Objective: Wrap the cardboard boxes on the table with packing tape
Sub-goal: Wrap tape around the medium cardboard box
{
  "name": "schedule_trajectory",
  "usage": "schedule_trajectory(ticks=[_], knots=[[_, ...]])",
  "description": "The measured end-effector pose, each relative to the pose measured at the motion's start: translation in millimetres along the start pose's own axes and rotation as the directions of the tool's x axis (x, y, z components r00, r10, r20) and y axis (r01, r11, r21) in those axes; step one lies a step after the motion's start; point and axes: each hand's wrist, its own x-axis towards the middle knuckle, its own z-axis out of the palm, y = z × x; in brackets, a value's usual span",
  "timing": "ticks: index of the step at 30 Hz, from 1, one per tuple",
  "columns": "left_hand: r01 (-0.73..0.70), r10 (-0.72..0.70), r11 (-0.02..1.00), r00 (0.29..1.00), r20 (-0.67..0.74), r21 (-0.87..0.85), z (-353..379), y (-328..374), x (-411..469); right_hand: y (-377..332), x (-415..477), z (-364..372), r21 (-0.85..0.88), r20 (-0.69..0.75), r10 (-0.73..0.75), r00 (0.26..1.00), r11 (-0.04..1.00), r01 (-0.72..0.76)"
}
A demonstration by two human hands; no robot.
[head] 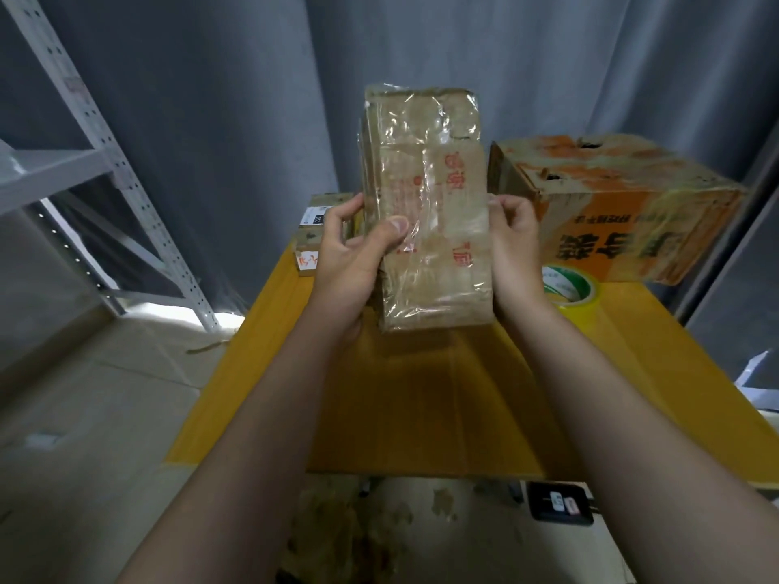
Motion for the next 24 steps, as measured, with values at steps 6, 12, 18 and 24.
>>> schedule_trajectory(ticks=[6,12,18,24], knots=[[0.046,-0.046,0.998,0.999,0.005,-0.047,-7.0,-3.9,6.0,-3.5,-12.4,-4.0,-0.034,0.405,0.292,0.867,0.952,-0.304],[-0.129,0.157,0.953,0.984,-0.082,0.273,-6.7,-12.6,8.9,0.4,0.8,0.7,-0.141,0.165,0.160,0.973,0.981,-0.137],[-0.003,0.080,0.938,0.975,-0.207,0.346,9.4,-21.0,-3.3,-2.2,-19.0,13.8,-0.216,0.194,0.085,0.977,0.975,-0.042],[0.066,-0.013,0.988,0.936,-0.351,0.142,25.1,-16.0,-9.3,-14.4,-42.8,30.2,-0.644,0.166,-0.048,0.985,0.751,0.145]])
